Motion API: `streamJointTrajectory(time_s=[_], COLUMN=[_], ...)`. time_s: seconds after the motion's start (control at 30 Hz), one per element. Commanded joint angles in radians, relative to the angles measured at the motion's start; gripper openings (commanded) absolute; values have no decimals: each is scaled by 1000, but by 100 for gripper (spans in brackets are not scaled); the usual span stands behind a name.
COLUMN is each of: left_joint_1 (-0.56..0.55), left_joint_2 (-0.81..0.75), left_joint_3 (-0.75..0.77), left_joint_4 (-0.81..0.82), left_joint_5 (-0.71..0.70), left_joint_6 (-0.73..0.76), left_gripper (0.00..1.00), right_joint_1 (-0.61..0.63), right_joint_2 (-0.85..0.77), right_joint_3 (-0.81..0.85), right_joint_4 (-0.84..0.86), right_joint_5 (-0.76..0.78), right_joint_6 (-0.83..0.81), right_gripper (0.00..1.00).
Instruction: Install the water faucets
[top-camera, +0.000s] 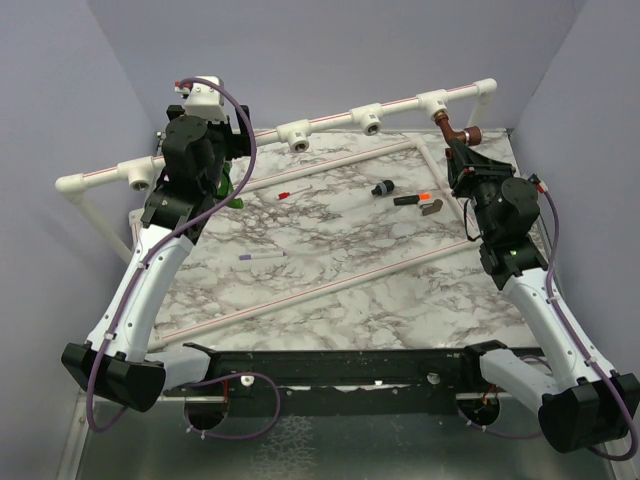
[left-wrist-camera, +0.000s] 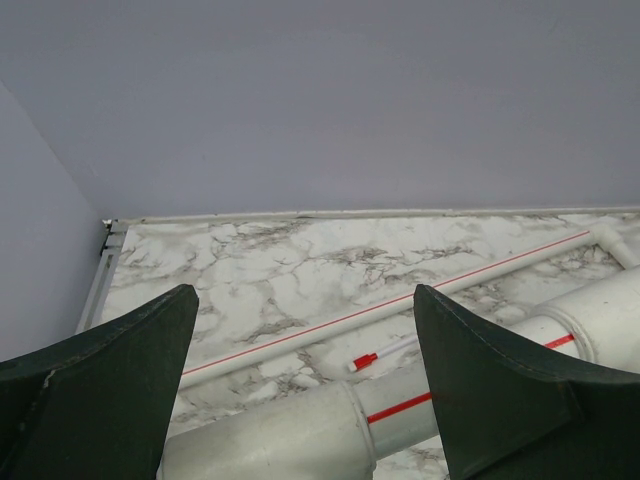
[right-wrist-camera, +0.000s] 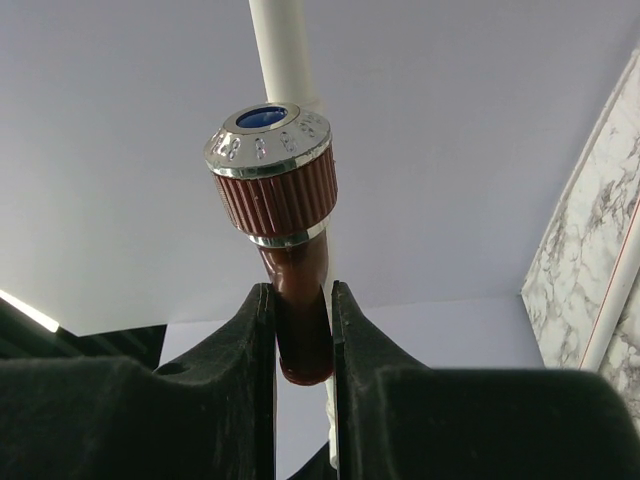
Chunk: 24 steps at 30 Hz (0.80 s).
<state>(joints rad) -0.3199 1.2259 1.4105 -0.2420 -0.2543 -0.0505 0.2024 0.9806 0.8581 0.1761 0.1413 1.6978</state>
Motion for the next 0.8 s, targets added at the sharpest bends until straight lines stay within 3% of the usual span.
streamJointTrajectory(time_s=[0.0, 0.17, 0.47, 0.77], left_joint_1=[-21, -21, -21, -21], left_joint_2=[36, 38, 40, 46], left_joint_3=[-32, -31, -30, -27], left_joint_4=[-208, -209, -210, -211], left_joint_5=[85, 82, 81, 84], left_joint_6=[-56, -54, -52, -50], left_gripper=[89, 89, 89, 89], right_joint_1=[11, 11, 11, 11], right_joint_2=[-4, -6, -28, -34], right_joint_3=[40, 54, 37, 46], right_joint_4=[24, 1, 15, 0], right_joint_5=[-59, -32, 18, 43], right_joint_6=[144, 69, -8, -57], right_gripper=[1, 3, 41, 51])
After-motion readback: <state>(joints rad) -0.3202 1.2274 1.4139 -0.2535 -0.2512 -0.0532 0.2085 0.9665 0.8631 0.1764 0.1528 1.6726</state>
